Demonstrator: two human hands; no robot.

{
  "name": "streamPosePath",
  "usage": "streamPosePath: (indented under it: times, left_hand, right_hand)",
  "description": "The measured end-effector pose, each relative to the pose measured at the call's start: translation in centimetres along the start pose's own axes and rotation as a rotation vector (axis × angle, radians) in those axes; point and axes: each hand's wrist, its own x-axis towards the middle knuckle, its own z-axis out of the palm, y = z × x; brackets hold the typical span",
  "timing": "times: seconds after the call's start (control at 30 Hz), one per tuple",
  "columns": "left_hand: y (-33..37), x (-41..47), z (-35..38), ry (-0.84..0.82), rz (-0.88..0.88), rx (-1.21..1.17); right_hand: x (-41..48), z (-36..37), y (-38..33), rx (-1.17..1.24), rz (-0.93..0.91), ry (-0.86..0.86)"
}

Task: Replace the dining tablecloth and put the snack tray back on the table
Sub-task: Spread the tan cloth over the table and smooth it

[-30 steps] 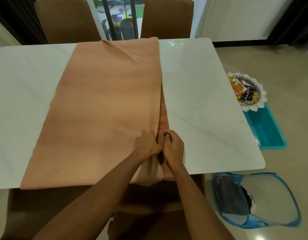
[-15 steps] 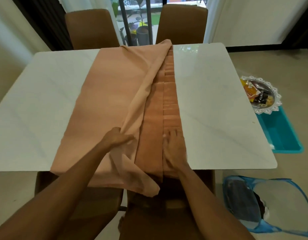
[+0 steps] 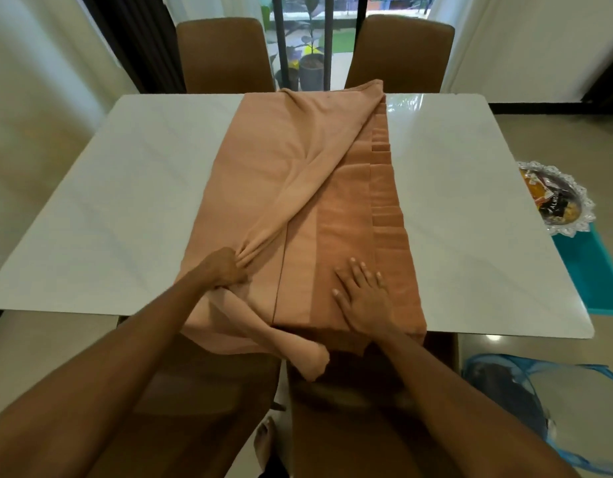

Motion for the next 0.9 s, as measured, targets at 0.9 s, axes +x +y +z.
streamPosePath:
  times: [0.9]
  left_hand:
    - [-22.5, 1.5, -6.6, 0.241, -0.204, -0.539]
  right_hand:
    - [3.7, 3.8, -15.9, -0.038, 0.107, -0.113]
